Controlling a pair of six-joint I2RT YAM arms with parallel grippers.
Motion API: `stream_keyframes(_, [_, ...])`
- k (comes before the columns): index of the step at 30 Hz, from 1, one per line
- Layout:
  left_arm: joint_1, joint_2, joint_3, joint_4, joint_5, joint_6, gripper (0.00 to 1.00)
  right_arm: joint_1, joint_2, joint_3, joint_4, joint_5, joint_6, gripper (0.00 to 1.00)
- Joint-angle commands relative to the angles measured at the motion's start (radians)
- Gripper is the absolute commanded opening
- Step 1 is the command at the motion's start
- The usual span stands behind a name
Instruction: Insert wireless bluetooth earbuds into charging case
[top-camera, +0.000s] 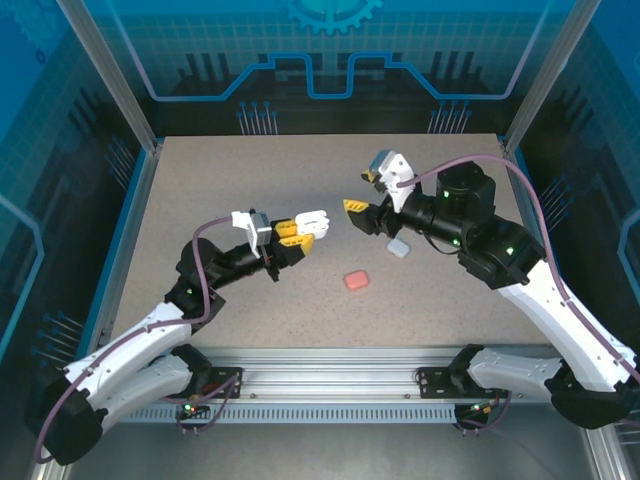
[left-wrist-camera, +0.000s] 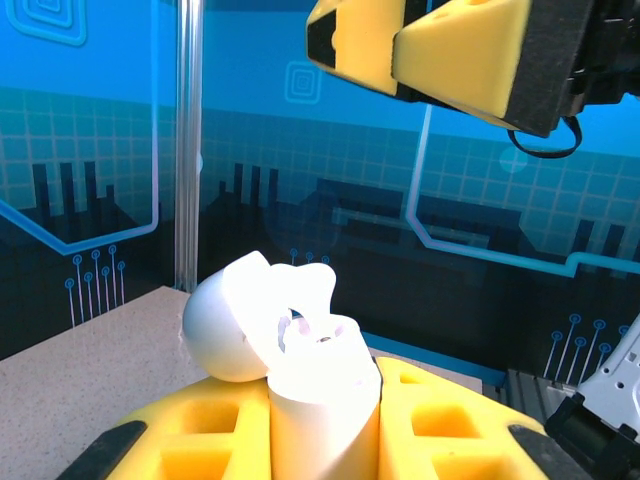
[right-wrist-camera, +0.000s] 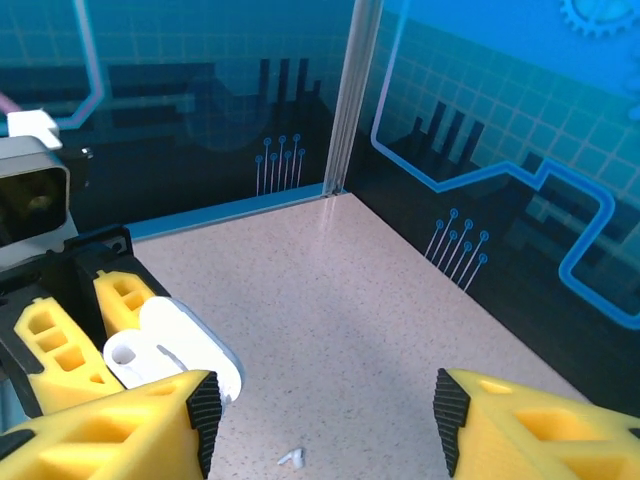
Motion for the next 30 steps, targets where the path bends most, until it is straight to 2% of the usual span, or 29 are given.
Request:
stream_keyframes(1, [-0.005, 0.007, -0.013, 0.079, 0.007, 0.0, 0.0, -0.016, -0.001, -0.015, -0.04, -0.114, 0.126, 0.58])
stream_keyframes(3, [-0.006, 0.01, -0.013, 0.088, 0.009, 0.0, 0.0, -0.016, 0.015, -0.01, -0.063, -0.154, 0.155, 0.52])
stream_keyframes(6, [-0.005, 0.011, -0.01, 0.091, 0.009, 0.005, 0.0, -0.018, 0.042, -0.005, -0.08, -0.206, 0.208, 0.51])
stream_keyframes(14, [-0.006, 0.008, -0.007, 0.069, 0.0, 0.034, 0.0, -0.018, 0.142, 0.104, -0.176, -0.194, 0.401, 0.45])
stream_keyframes(22, [-0.005, 0.009, 0.002, 0.057, 0.0, 0.05, 0.0, -0.012, 0.199, 0.17, -0.246, -0.229, 0.487, 0.44])
stream_keyframes(30, [-0.005, 0.008, 0.008, 0.045, -0.013, 0.05, 0.0, 0.013, 0.219, 0.179, -0.283, -0.21, 0.484, 0.48])
